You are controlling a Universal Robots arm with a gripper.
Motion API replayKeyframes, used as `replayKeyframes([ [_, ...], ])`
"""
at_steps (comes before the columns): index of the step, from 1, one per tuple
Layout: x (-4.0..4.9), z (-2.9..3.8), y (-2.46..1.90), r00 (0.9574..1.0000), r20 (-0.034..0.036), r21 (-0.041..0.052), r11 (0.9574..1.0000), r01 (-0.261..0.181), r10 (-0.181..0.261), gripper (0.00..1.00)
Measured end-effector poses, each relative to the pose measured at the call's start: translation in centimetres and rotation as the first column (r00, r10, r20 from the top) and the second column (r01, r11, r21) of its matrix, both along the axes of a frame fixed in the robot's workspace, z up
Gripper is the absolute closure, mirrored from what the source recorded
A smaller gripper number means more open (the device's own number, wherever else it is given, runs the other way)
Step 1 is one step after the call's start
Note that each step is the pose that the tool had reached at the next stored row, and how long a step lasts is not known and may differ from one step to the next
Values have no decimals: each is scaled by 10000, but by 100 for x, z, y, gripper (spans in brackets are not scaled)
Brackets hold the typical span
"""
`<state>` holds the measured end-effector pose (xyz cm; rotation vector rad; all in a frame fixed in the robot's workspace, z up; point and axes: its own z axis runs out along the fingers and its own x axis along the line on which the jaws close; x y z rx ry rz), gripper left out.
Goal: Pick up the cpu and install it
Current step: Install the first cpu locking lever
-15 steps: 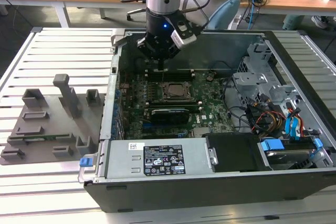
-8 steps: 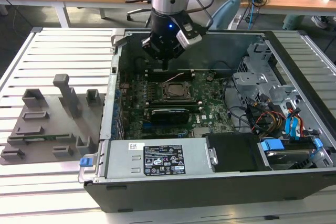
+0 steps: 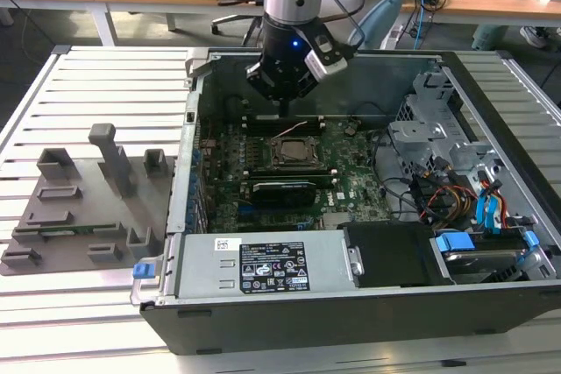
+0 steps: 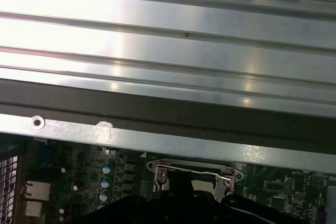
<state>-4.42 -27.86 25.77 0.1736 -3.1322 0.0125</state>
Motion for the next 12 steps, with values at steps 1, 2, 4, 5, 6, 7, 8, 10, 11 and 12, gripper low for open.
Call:
replayKeyframes([
  [1, 15, 0, 0, 10000, -2, -1, 10000, 0, 0, 89],
  [2, 27, -1, 0, 10000, -3, -2, 10000, 0, 0, 89],
  [4, 46, -1, 0, 10000, -5, -4, 10000, 1, -1, 89],
  [5, 54, -1, 0, 10000, -6, -4, 10000, 0, 0, 89],
  [6, 66, -2, 0, 10000, -7, -4, 10000, 1, -1, 89],
  [7, 73, -2, 0, 10000, -8, -5, 10000, 1, -1, 89],
  [8, 80, -2, 0, 10000, -8, -5, 10000, 1, -1, 89],
  [10, 98, -3, 0, 10000, -10, -6, 10000, 0, 0, 89],
  [11, 104, -4, 0, 10000, -11, -5, 10000, 0, 0, 89],
  [12, 111, -5, 0, 10000, -11, -5, 10000, 0, 0, 89],
])
